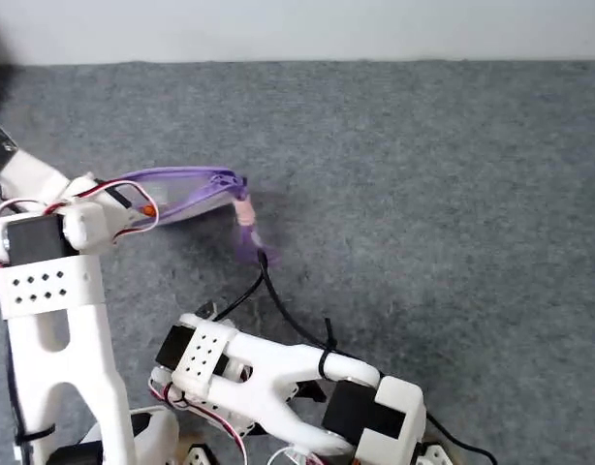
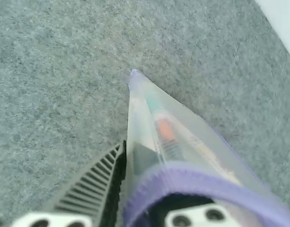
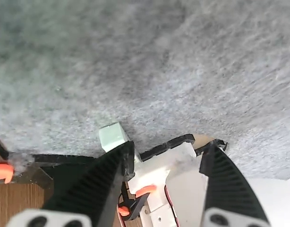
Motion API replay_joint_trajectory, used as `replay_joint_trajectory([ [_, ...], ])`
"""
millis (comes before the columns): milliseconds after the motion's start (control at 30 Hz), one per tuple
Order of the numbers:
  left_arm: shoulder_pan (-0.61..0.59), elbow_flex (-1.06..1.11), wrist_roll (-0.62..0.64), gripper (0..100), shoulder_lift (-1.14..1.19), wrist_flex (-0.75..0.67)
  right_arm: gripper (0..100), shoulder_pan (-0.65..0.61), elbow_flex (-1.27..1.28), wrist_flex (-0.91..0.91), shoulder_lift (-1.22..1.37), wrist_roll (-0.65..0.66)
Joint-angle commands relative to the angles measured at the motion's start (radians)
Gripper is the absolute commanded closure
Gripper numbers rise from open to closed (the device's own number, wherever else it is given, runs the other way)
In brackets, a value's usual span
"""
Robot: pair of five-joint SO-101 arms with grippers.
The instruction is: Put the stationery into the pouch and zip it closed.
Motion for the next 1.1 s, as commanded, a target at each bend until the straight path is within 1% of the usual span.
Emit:
replay_joint_trajectory([
  [0,-0.014,-0.019,0.009,99,-0.014,-0.023,75.0,0.010,-0.031,0.041,-0.051,-0.029],
  [267,-0.015,-0.021,0.011,99,-0.011,-0.025,75.0,0.012,-0.028,0.039,-0.042,-0.060],
  [500,-0.015,-0.021,0.012,99,-0.014,-0.025,75.0,0.012,-0.028,0.042,0.087,-0.060],
  [700,-0.031,-0.021,0.012,99,-0.014,-0.025,75.0,0.021,-0.029,0.042,0.130,-0.060],
  [833,-0.058,-0.021,0.012,99,-0.014,-0.025,75.0,0.071,-0.031,0.042,0.130,-0.060],
  [967,-0.054,-0.019,0.012,99,-0.014,-0.023,75.2,0.140,-0.032,0.042,0.130,-0.060],
  [1067,-0.052,-0.019,0.012,99,-0.009,-0.025,75.3,0.159,-0.029,0.047,0.128,-0.058],
])
